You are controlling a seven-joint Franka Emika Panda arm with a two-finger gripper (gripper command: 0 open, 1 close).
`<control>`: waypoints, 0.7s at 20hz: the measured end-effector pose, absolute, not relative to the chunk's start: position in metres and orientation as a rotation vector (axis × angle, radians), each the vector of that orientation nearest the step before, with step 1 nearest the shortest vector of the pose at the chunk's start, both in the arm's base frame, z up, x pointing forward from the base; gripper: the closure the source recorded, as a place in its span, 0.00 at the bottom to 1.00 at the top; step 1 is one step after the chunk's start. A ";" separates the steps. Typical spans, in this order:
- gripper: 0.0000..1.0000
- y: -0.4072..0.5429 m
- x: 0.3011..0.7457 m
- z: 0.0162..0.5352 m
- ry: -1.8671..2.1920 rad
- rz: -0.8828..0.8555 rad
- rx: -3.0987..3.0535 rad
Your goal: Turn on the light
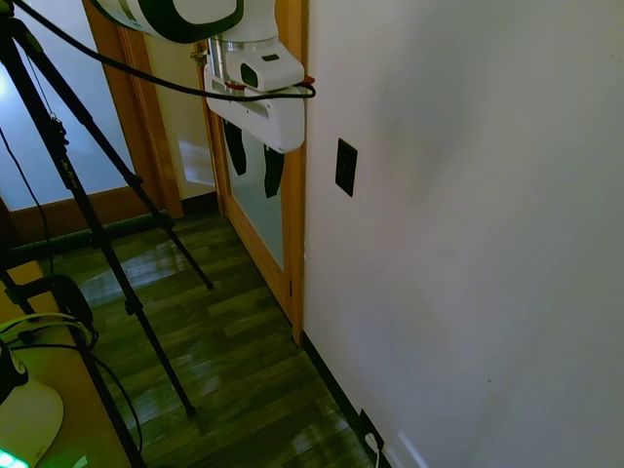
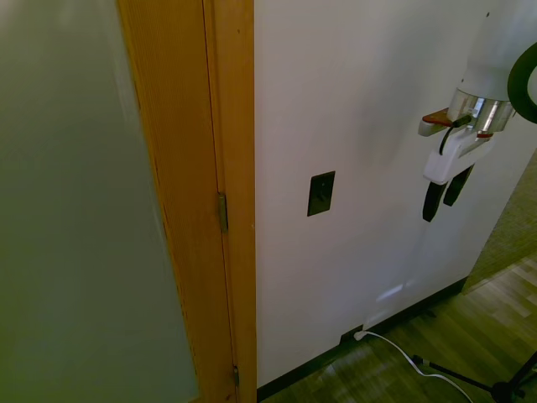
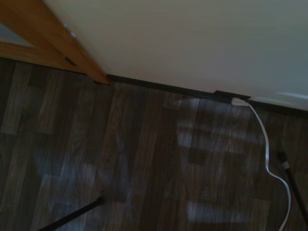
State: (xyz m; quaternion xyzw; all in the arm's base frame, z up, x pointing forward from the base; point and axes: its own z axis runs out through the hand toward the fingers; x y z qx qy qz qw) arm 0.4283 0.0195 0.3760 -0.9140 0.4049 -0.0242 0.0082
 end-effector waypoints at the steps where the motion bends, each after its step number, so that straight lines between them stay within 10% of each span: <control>1: 0.00 0.019 0.428 0.375 1.266 -0.073 -2.857; 14: 0.00 0.053 0.529 0.361 1.159 -0.313 -2.769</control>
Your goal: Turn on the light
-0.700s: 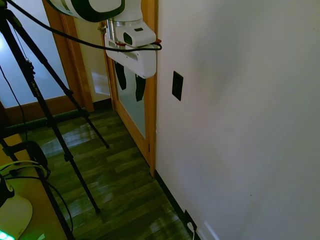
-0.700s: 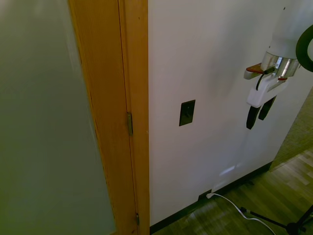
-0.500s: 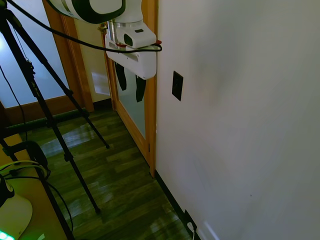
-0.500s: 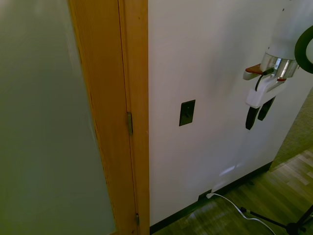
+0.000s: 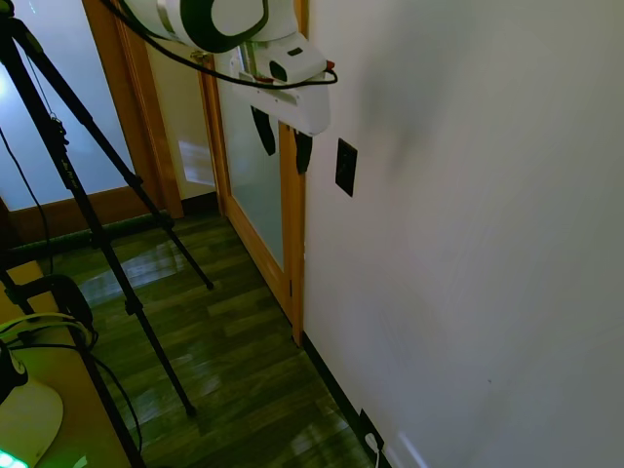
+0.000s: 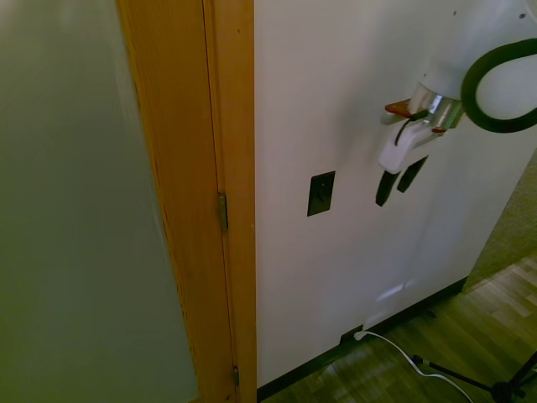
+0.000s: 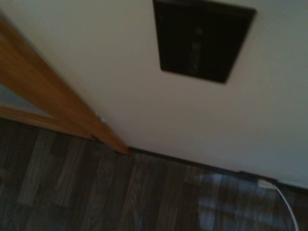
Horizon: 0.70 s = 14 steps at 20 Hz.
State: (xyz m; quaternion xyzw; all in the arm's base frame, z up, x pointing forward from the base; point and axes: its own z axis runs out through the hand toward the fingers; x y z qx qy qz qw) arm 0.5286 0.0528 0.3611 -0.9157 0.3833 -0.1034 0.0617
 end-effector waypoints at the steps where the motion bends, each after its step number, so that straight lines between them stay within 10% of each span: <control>1: 0.00 0.057 0.544 0.349 1.164 -0.320 -2.755; 6: 0.00 0.061 0.596 0.286 1.231 -0.379 -2.652; 7: 1.00 0.060 0.602 0.277 1.249 -0.399 -2.630; 14: 1.00 0.066 0.613 0.263 1.380 -0.594 -2.542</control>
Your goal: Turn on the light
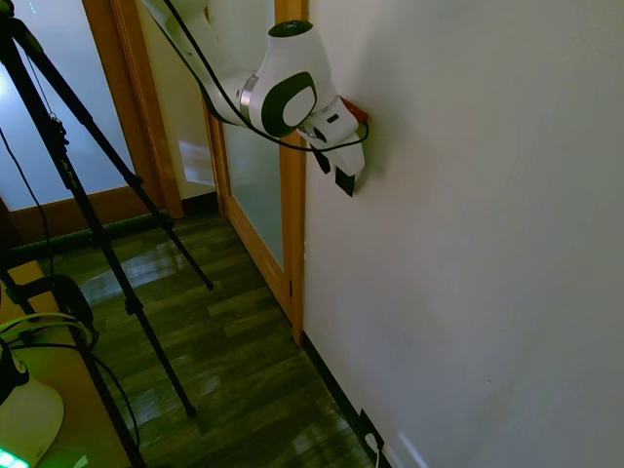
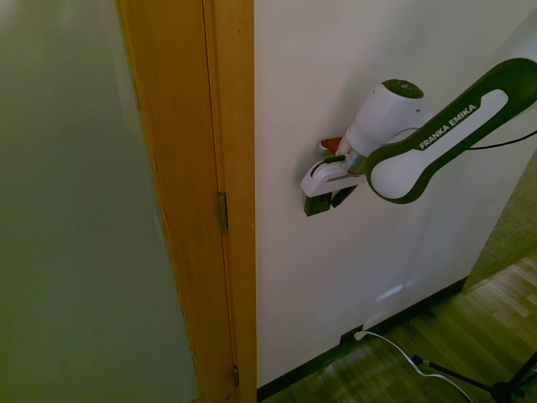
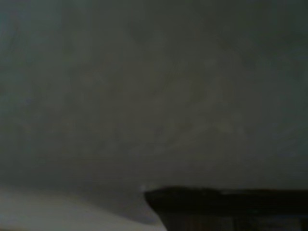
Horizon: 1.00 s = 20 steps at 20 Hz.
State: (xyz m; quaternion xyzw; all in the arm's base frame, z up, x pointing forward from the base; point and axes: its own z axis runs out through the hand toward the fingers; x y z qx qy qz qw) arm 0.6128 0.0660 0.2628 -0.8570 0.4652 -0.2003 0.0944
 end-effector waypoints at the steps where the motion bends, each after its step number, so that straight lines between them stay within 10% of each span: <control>1: 1.00 0.067 0.613 0.263 1.393 -0.602 -2.539; 20: 1.00 0.067 0.590 0.280 1.397 -0.716 -2.470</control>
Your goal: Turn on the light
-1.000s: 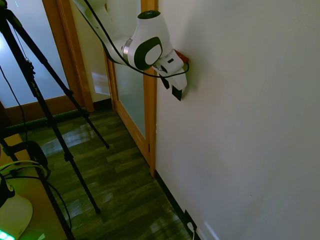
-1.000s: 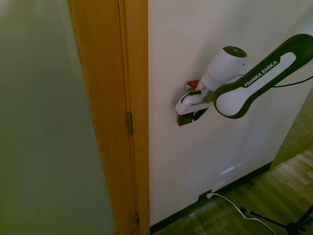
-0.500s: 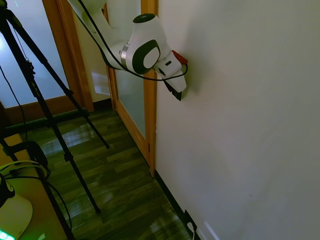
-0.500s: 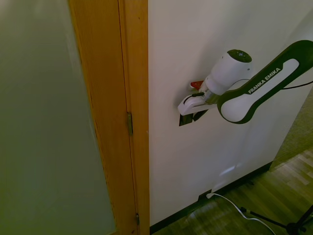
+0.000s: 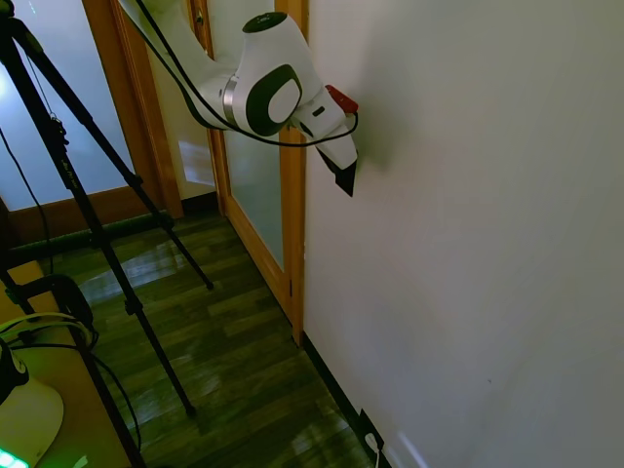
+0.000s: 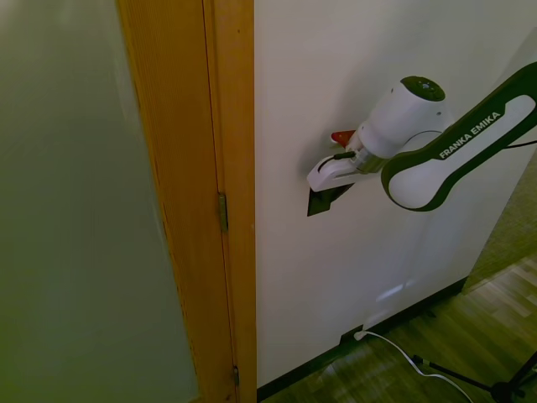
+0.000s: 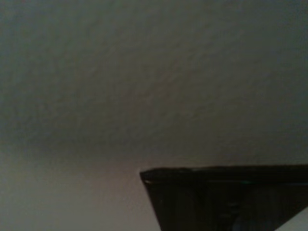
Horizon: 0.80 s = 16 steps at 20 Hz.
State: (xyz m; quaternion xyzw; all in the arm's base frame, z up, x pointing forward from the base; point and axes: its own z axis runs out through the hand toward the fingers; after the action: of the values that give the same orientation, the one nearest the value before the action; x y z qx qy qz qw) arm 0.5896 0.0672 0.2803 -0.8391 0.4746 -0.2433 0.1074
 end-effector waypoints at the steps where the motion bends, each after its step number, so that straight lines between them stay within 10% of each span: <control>1: 1.00 0.067 0.590 0.280 1.399 -0.714 -2.469; 10: 1.00 0.069 0.573 0.294 1.364 -0.807 -2.413; 11: 0.00 0.070 0.569 0.296 1.363 -0.803 -2.415; 16: 0.00 0.093 0.556 0.285 1.284 -0.726 -2.465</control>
State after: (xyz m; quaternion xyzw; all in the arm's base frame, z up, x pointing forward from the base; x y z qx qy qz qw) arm 0.5556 0.0934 0.2852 -0.8503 0.4430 -0.2505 0.1342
